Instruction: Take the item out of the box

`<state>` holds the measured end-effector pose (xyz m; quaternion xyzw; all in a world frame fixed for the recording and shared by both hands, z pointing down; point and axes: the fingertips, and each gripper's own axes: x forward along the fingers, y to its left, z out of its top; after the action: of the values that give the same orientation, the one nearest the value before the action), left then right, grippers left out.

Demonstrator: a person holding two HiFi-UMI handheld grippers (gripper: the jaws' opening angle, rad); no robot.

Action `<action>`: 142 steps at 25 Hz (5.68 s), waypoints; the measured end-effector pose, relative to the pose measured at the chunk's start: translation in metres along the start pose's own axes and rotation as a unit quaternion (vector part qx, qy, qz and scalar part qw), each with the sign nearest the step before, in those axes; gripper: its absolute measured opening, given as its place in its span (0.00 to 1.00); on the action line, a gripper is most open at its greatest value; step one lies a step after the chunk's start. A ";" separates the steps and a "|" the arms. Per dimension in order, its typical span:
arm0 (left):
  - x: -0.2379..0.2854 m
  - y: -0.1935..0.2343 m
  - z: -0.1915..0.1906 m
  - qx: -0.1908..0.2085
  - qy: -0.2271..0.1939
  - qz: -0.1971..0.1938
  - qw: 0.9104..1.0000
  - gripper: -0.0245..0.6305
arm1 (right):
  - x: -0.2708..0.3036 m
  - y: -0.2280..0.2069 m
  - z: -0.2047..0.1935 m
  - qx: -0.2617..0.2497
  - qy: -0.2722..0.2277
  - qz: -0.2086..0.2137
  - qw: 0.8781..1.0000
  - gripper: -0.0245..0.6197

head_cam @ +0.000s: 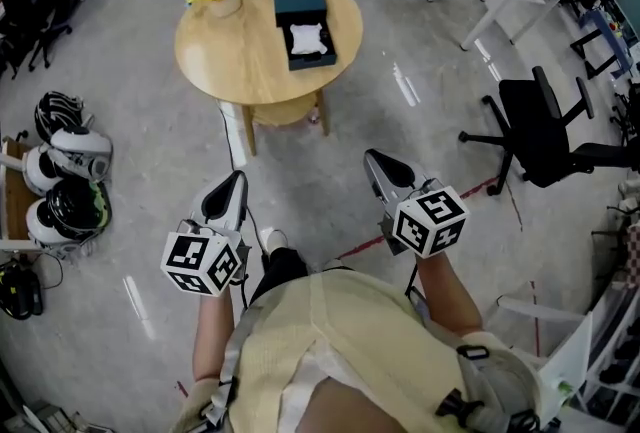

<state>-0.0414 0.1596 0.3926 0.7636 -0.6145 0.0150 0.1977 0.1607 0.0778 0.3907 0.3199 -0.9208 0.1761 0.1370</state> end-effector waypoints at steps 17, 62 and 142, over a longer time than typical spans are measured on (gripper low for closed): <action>0.009 0.098 0.028 0.007 0.010 -0.038 0.999 0.04 | 0.107 0.052 0.019 -0.002 0.019 -0.006 1.000 0.20; 0.248 0.140 0.055 0.010 0.093 -0.027 0.995 0.05 | 0.326 -0.149 0.037 -0.022 0.156 0.004 0.987 0.28; 0.315 0.173 0.114 0.026 0.070 -0.132 0.988 0.04 | 0.295 -0.140 0.133 0.007 0.078 -0.074 0.994 0.07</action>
<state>-0.1535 -0.1994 0.4201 0.8399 -0.4925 0.0585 0.2204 0.0074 -0.2390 0.4116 0.3735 -0.8799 0.1964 0.2184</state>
